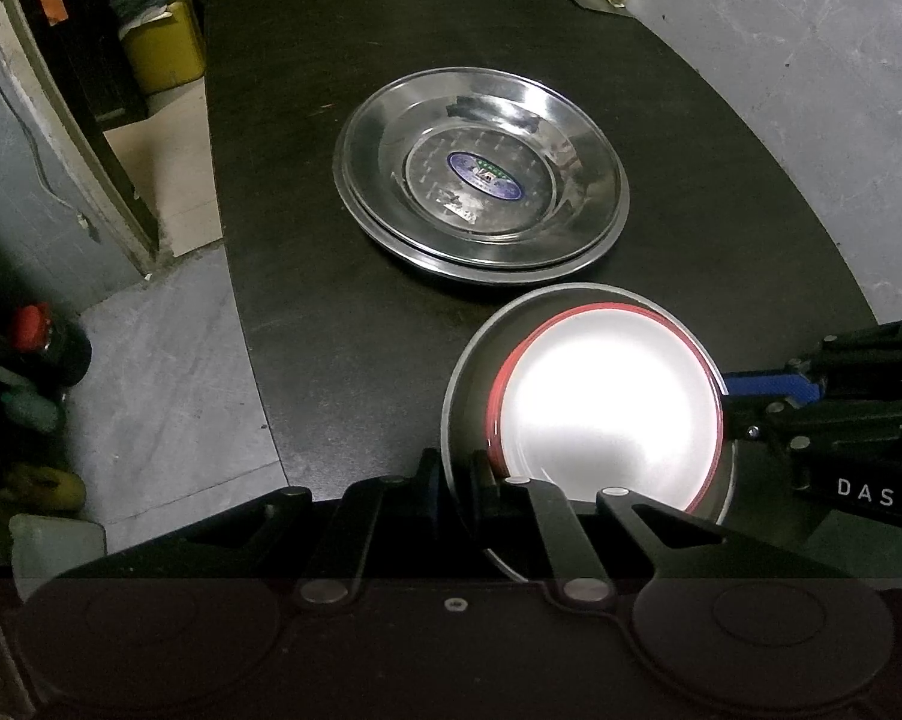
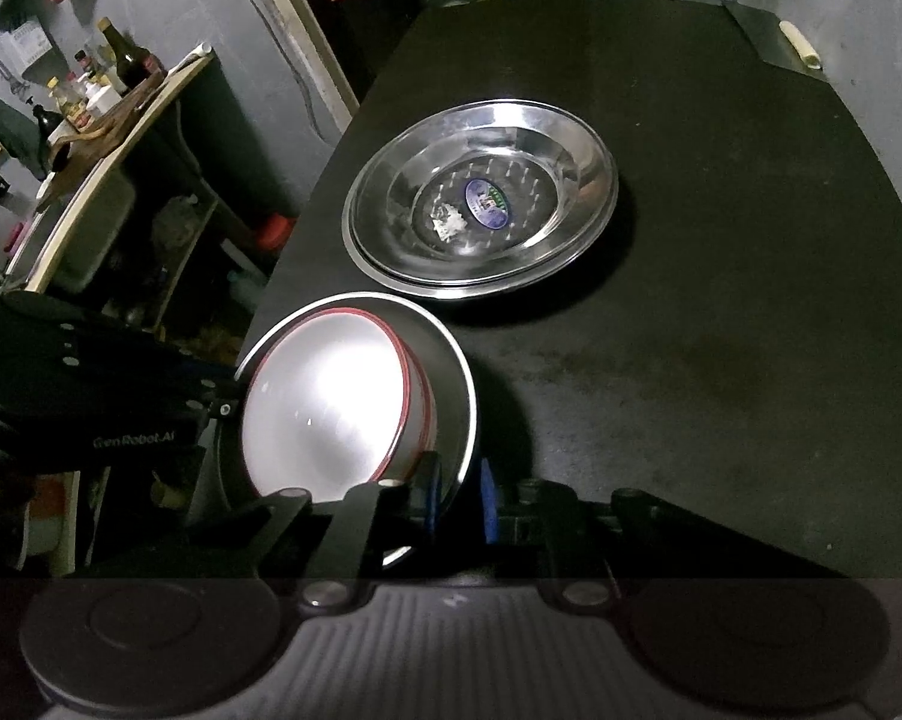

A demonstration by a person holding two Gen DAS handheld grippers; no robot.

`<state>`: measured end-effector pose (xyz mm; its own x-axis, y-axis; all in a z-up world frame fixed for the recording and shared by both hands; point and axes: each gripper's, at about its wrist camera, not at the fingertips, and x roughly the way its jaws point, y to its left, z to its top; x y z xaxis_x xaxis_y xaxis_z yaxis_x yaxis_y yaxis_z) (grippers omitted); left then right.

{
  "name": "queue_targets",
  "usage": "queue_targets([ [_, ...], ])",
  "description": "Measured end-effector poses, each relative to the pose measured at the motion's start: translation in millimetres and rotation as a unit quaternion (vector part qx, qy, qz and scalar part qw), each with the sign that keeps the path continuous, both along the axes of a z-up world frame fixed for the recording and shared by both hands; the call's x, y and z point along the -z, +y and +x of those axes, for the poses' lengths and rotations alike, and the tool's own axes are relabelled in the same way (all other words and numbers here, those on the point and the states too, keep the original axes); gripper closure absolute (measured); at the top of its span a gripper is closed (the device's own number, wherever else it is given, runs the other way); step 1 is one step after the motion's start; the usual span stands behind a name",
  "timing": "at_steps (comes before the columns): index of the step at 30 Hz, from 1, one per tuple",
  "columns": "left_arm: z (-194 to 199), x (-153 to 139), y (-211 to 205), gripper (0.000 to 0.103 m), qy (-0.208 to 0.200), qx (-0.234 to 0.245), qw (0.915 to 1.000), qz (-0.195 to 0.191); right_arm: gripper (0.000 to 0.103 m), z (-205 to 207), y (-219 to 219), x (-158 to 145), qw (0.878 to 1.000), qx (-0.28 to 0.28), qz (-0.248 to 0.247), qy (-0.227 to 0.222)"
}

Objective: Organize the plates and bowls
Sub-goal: 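Grasp the steel bowl rim of the stack with the left gripper, then lift the nested bowl stack with the left gripper toward the steel plates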

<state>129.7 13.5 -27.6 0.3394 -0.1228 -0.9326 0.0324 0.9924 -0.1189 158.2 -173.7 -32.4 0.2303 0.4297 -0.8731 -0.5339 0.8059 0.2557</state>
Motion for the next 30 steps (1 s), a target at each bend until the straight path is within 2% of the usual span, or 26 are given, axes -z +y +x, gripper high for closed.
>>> queue_targets([
  [30, 0.2, 0.3, -1.1, 0.094, 0.001, -0.001, 1.0000, 0.000, 0.086, -0.5, -1.4, -1.7, 1.000, 0.003, 0.003, 0.000],
])
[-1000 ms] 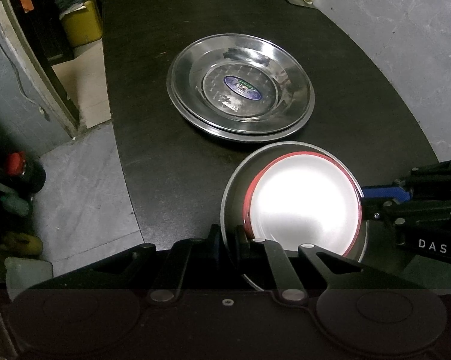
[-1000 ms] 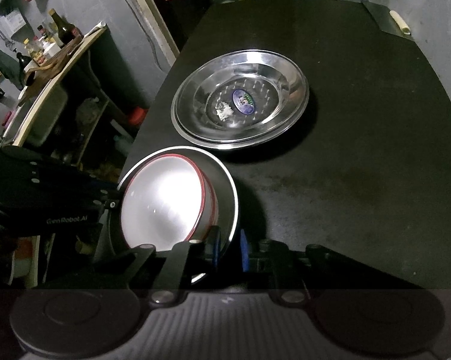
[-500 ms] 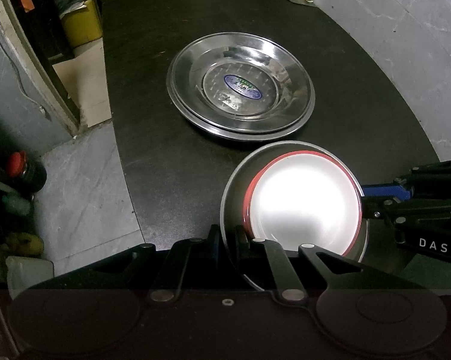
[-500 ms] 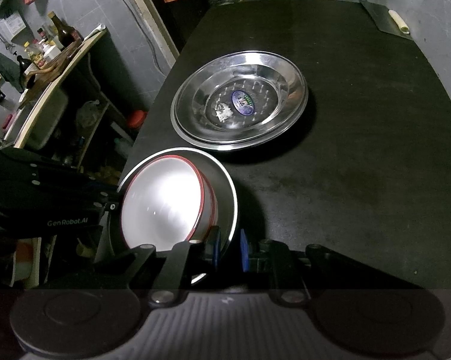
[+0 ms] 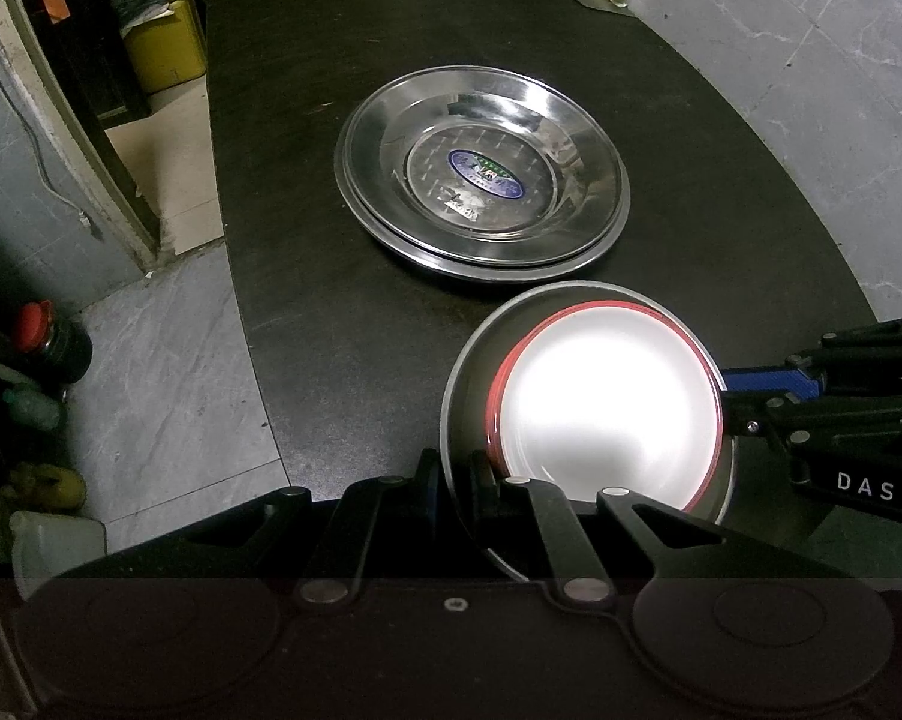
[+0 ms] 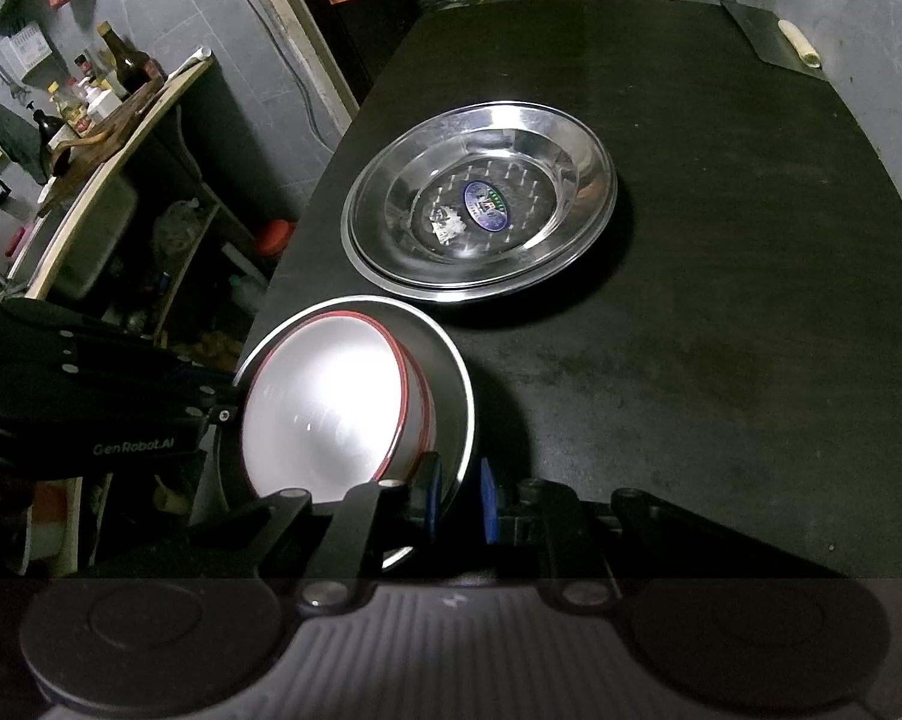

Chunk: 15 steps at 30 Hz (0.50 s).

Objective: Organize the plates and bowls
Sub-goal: 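Lift the nested bowl stack with the left gripper toward the steel plates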

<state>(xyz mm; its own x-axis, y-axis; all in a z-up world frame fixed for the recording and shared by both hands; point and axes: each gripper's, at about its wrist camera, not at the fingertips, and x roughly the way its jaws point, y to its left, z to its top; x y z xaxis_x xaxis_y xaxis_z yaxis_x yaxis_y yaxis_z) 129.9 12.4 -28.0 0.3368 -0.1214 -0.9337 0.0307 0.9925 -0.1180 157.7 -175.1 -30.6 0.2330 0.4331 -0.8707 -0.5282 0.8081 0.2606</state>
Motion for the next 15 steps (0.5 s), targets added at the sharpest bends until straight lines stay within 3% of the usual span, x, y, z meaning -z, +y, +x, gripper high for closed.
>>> queue_targets([
  [15, 1.2, -0.2, -1.3, 0.095, -0.003, 0.004, 1.0000, -0.001, 0.088, 3.5, -2.4, 1.9, 1.000, 0.017, 0.010, 0.013],
])
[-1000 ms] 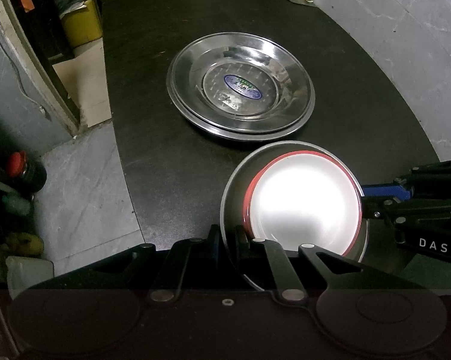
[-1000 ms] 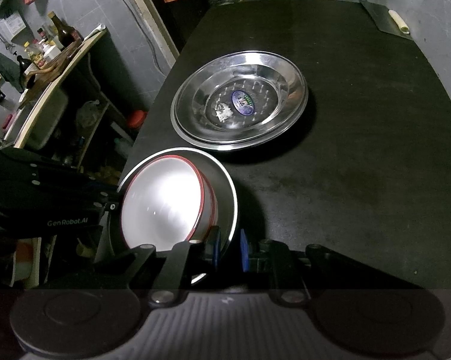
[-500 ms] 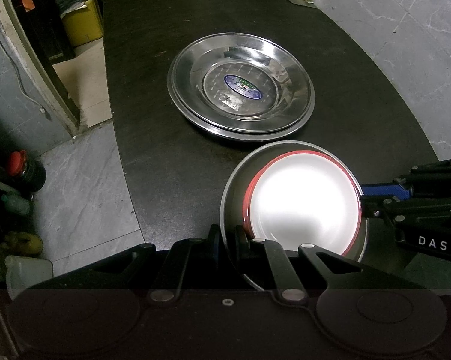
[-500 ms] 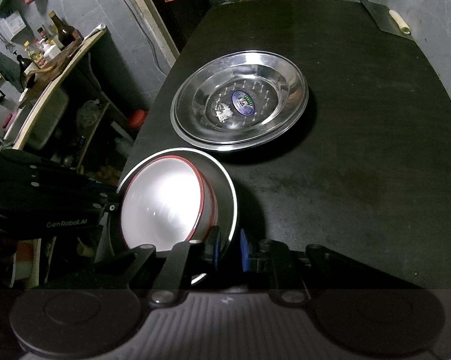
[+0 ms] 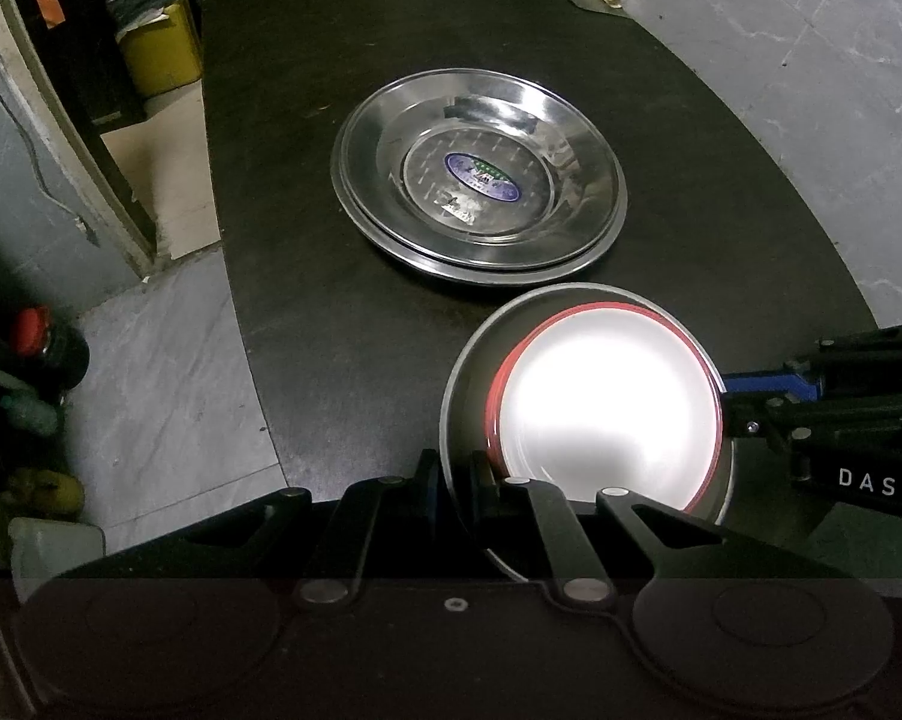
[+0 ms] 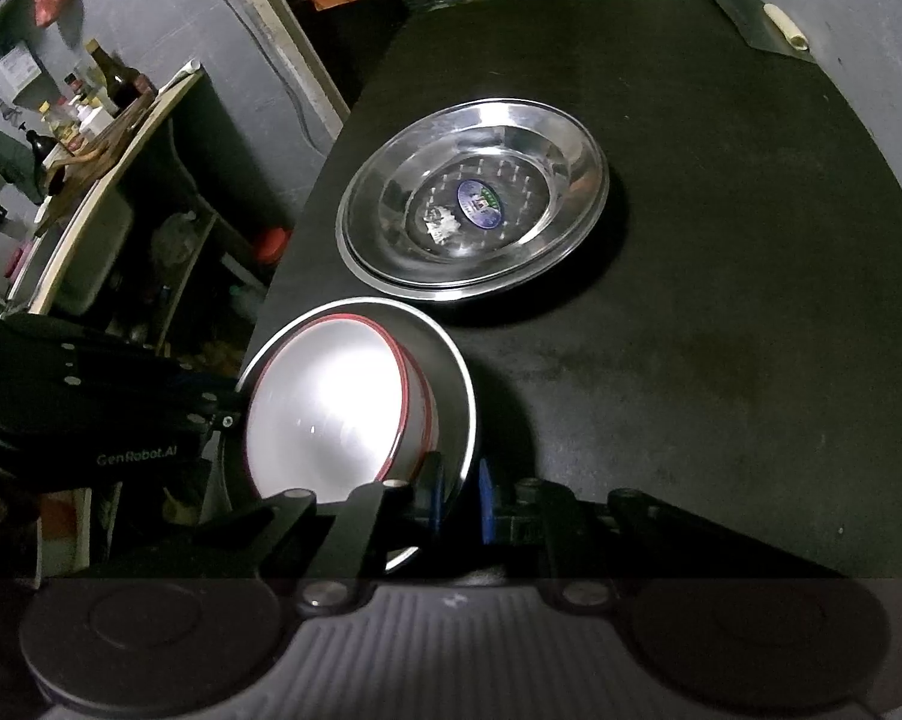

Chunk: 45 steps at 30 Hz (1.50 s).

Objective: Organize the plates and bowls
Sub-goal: 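Lift the nested bowl stack with the left gripper toward the steel plates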

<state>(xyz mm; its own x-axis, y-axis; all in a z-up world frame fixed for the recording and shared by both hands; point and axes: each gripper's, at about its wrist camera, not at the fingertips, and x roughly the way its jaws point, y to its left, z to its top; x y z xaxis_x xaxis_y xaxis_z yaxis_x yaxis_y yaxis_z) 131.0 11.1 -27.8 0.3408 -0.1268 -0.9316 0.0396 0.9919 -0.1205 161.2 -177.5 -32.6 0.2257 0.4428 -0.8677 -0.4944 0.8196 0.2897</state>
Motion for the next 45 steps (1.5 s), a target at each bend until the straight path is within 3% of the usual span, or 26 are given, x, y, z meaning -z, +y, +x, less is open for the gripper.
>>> queue_targets([
  [20, 6.9, -2.0, 7.5, 0.095, -0.007, 0.028, 0.9995, -0.014, 0.089, -4.9, -0.3, -3.3, 0.998, 0.057, 0.008, 0.017],
  [38, 8.9, 4.2, 20.4, 0.095, -0.008, 0.102, 0.9942, -0.034, 0.090, -25.5, 8.2, -2.6, 0.989, 0.146, 0.007, 0.023],
  [45, 12.3, 5.2, 20.9, 0.094, -0.001, 0.108, 0.9931, -0.046, 0.090, -27.3, 6.7, -5.0, 0.986, 0.164, 0.005, 0.025],
])
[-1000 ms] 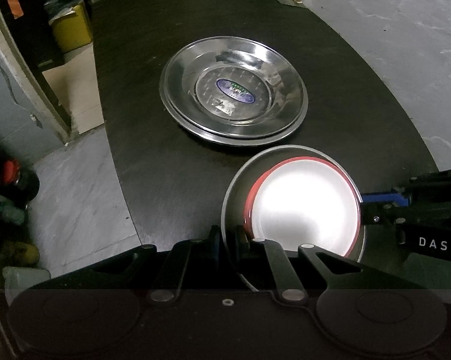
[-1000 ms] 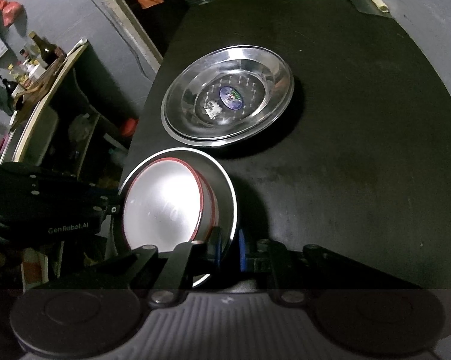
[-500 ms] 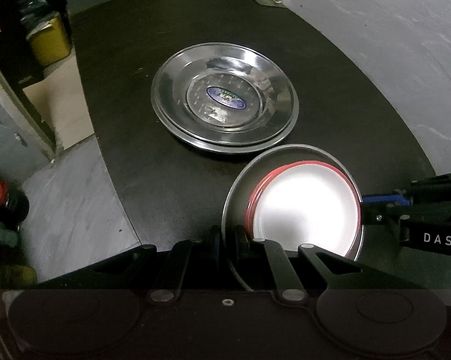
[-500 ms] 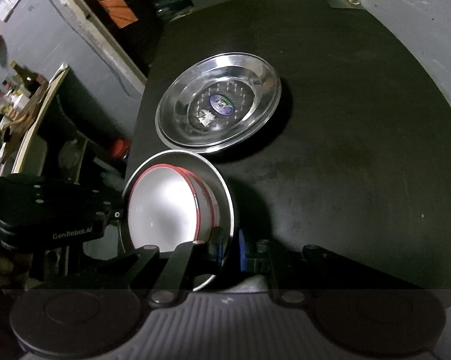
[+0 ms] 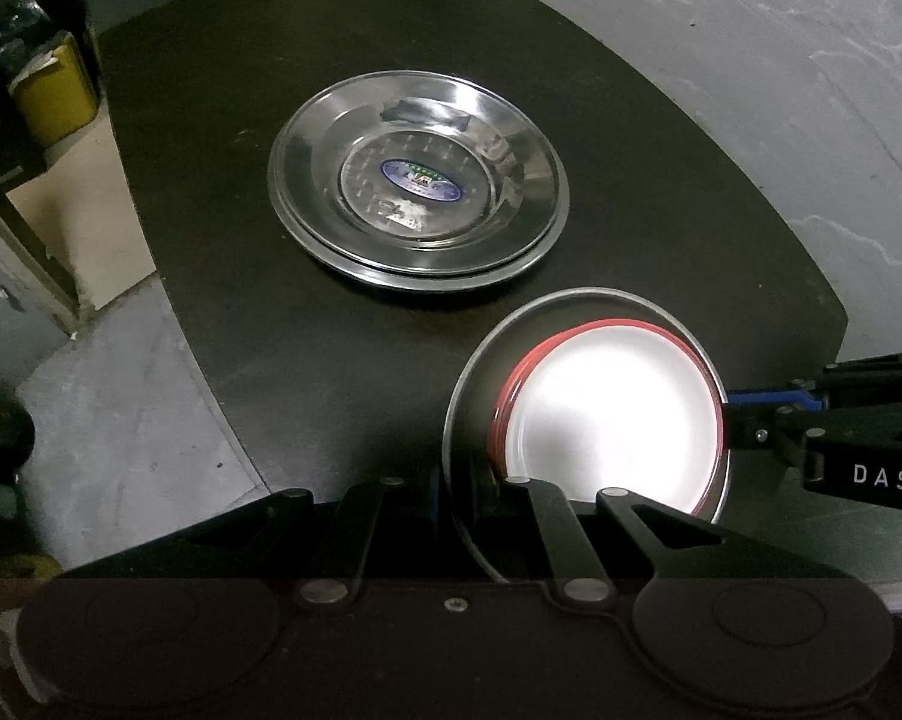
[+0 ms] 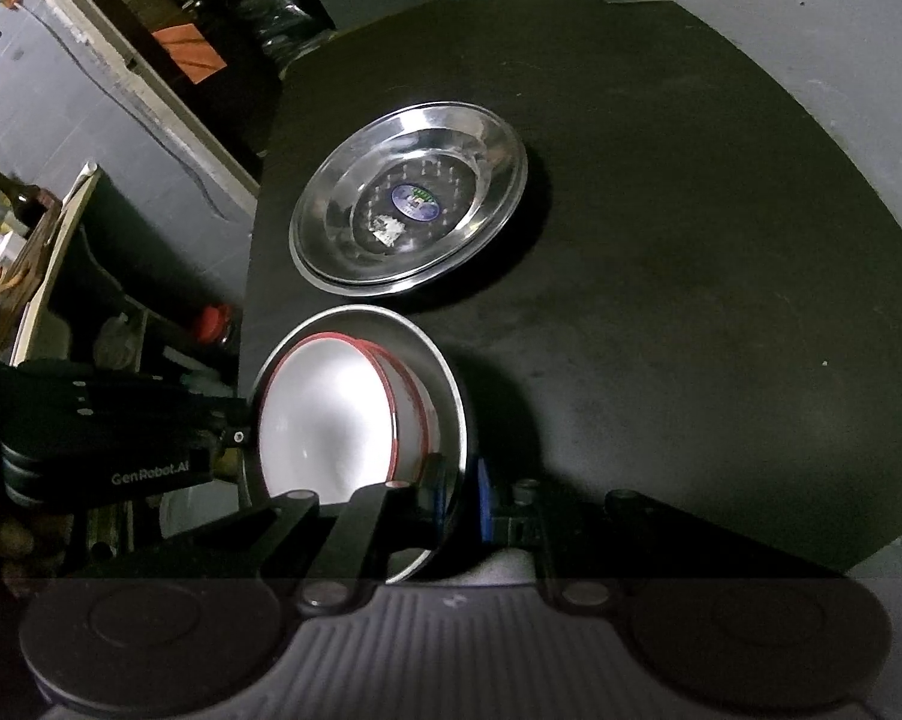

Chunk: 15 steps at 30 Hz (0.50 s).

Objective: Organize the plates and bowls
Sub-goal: 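Lift the nested bowl stack with the left gripper toward the steel plates, then lower the nested bowl stack onto the stacked steel plates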

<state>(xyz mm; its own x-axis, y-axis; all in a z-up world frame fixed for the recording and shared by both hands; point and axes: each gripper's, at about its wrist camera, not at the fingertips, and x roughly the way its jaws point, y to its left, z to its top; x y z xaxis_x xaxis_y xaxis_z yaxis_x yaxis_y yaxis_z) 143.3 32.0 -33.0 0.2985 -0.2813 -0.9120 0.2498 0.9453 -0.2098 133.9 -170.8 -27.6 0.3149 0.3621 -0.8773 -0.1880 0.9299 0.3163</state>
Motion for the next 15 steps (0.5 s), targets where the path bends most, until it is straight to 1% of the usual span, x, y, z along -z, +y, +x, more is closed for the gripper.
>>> queue_targets([
  [10, 9.0, 0.9, 8.1, 0.094, 0.024, -0.036, 0.9989, -0.019, 0.090, 12.2, -2.2, 1.3, 1.000, -0.004, 0.017, 0.011],
  [15, 11.1, -3.8, 8.3, 0.094, 0.022, -0.044, 0.9985, -0.022, 0.090, 17.9, -5.7, -0.3, 1.000, -0.006, 0.023, 0.014],
])
